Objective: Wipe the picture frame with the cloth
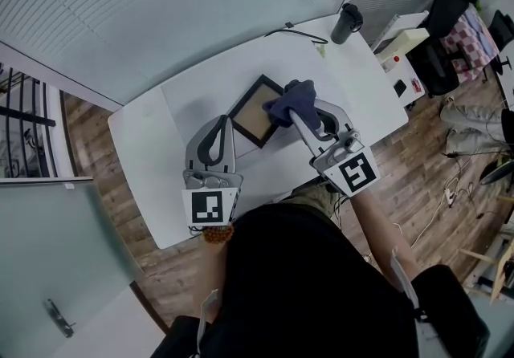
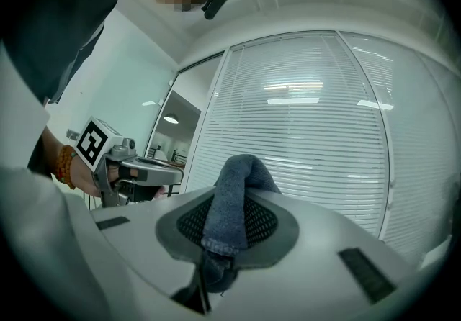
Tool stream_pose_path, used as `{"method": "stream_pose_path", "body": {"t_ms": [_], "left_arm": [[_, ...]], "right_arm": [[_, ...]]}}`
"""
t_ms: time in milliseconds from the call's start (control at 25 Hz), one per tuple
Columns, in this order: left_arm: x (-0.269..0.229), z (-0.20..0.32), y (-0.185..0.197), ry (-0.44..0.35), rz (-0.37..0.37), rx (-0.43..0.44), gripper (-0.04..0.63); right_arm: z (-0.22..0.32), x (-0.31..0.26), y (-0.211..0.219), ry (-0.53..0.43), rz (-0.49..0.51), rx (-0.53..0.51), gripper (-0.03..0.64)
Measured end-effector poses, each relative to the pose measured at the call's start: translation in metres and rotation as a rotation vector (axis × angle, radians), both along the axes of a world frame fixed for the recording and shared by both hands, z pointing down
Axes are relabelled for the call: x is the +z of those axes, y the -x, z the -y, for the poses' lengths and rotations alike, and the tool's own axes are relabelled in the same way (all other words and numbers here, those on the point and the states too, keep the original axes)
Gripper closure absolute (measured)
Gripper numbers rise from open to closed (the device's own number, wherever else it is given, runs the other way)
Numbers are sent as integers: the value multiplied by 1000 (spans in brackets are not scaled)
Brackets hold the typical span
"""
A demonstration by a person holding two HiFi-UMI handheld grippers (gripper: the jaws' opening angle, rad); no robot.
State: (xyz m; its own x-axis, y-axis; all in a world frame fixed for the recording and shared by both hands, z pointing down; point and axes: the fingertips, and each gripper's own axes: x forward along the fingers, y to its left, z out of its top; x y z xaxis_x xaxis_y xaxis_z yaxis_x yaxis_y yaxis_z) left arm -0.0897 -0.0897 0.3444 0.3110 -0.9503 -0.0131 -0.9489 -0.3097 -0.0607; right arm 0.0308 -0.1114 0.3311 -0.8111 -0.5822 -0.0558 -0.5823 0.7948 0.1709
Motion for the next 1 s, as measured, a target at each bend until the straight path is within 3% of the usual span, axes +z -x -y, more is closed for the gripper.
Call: {"method": "stream_pose_path", "body": {"t_ms": [760,1000], "left_arm": [[0,2,3,-20,-3,2,588],[-15,28,18,-60,30,0,588]], "right_arm": [[15,-4,-13,34,15,-17,577],[53,-10,-24,-19,14,3,577]]}}
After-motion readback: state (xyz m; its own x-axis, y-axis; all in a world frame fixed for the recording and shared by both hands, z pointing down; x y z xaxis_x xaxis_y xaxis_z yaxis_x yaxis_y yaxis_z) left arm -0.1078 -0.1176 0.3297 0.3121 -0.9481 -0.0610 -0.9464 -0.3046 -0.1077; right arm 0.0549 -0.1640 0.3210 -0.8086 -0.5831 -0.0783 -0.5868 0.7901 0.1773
